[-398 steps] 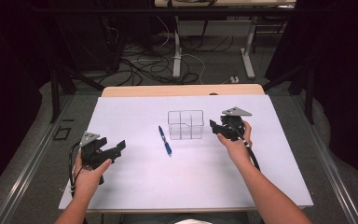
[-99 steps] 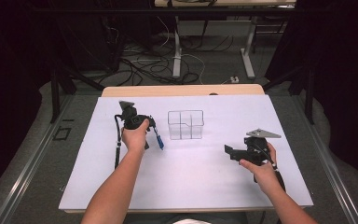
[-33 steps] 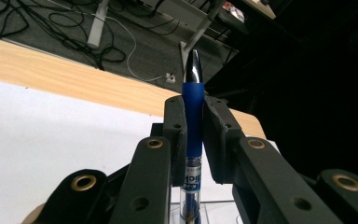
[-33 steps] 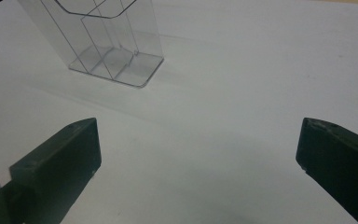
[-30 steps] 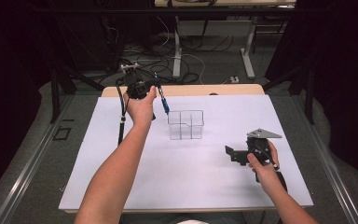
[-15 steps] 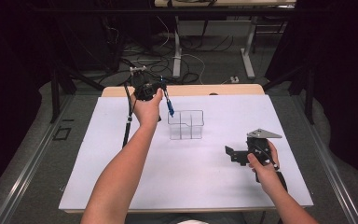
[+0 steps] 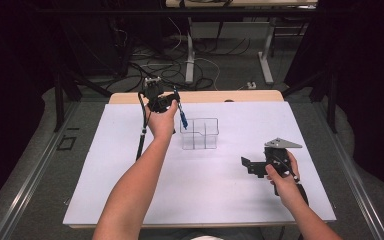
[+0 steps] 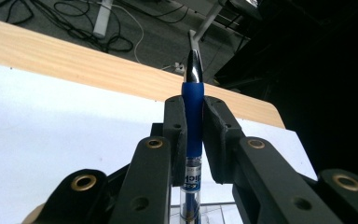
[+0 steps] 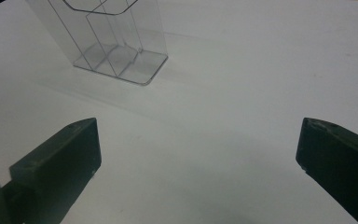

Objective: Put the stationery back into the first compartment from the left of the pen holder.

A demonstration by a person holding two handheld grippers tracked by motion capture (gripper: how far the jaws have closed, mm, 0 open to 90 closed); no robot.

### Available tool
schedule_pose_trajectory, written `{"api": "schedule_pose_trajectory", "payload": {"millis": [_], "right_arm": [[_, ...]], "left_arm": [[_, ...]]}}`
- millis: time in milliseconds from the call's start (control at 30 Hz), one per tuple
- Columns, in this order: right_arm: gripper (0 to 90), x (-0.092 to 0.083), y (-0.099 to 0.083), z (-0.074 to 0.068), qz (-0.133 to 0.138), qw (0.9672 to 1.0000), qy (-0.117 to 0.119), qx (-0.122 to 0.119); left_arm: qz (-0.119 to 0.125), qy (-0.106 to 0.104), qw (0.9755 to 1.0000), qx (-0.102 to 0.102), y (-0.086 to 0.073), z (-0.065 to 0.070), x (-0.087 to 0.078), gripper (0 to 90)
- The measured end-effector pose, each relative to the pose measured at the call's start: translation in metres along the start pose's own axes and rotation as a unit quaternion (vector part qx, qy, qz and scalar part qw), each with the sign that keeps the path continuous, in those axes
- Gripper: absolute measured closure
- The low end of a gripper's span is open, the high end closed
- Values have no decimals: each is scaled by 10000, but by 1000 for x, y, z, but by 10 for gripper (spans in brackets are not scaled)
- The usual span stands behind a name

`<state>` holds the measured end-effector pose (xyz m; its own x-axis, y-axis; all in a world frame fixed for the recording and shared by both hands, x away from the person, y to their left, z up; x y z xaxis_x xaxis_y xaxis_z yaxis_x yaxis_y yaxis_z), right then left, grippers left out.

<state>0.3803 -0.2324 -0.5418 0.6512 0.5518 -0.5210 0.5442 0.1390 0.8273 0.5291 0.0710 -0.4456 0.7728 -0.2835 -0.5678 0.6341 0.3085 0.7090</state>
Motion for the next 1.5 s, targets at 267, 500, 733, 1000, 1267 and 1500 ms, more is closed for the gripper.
{"api": "schedule_pose_trajectory", "payload": {"millis": [267, 500, 733, 1000, 1267, 1500], "right_arm": [[0, 1, -1, 0, -5, 10000, 30, 27], [0, 2, -1, -1, -38, 10000, 63, -50], [0, 3, -2, -2, -60, 9999, 75, -67], [0, 4, -2, -3, -90, 9999, 107, -68], [0, 5, -3, -2, -104, 9999, 86, -107], [0, 5, -2, -3, -113, 9998, 80, -108]], "left_arm": [[-37, 49, 10000, -10, -8, -4, 7, 798], [-99, 44, 9999, -8, -15, -5, 8, 797], [-268, -57, 9996, -73, -20, -3, 8, 791], [-253, -248, 9993, -103, -18, -10, -4, 636], [-182, -251, 9995, 62, -9, -25, -19, 477], [-57, -203, 9990, 400, -4, -34, -32, 386]]}}
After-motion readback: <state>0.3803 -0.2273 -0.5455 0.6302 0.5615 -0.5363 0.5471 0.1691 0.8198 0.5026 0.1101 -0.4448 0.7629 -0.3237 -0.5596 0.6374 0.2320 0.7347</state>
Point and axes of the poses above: each handheld gripper's, and its own axes: x roughly forward along the jaws, y roughly out of its top, z roughly to its right, the point moved 5 cm from there along x, roughly forward along the jaws, and after that the axes turned 8 degrees about y, right-handed, at the moved point
